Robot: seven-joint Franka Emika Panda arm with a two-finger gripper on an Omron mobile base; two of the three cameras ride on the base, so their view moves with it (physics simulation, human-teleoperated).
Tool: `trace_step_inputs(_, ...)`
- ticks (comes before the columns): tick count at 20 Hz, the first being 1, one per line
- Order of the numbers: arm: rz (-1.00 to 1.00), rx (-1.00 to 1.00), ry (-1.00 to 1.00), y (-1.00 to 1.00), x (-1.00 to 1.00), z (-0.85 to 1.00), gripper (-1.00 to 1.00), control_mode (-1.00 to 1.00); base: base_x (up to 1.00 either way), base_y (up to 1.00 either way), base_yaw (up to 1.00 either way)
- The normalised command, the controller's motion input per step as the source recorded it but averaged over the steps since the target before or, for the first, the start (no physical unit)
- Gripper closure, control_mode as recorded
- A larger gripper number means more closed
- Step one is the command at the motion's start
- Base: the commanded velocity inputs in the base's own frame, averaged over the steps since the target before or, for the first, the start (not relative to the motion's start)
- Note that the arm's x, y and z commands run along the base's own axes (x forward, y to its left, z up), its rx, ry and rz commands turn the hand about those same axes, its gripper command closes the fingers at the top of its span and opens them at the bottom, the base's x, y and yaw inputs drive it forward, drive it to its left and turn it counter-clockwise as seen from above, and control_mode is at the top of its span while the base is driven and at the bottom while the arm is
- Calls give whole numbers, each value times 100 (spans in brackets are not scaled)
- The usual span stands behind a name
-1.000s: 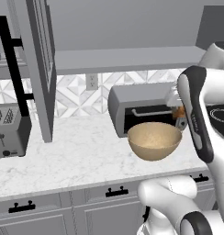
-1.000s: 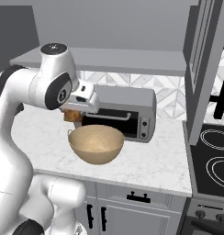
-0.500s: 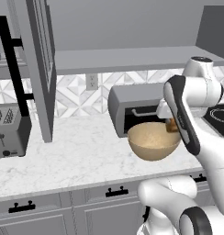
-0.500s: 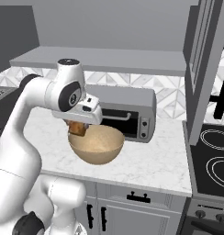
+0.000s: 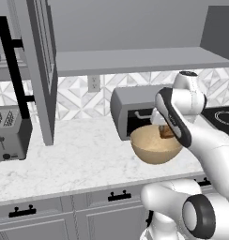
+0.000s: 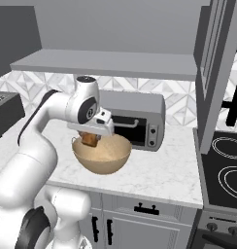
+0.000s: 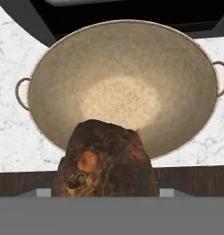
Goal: Open the cabinet, pick up the bread from the cabinet and place it in the basket. Then move the basket to the dining counter.
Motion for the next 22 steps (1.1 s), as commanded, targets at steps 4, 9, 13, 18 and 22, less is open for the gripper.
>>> trace_step_inputs(4,0,0,0,-1,12,-78,100,-100,0,0,0)
trace_step_inputs(9,0,0,0,-7,27,-47,100,-100,0,0,0)
trace_step_inputs(13,0,0,1,-1,11,-42,100,-100,0,0,0)
trace_step_inputs(18,0,0,3,-11,23,-12,100,-100,0,0,0)
trace_step_inputs(22,0,0,2,-5,15,-16,100,-100,0,0,0)
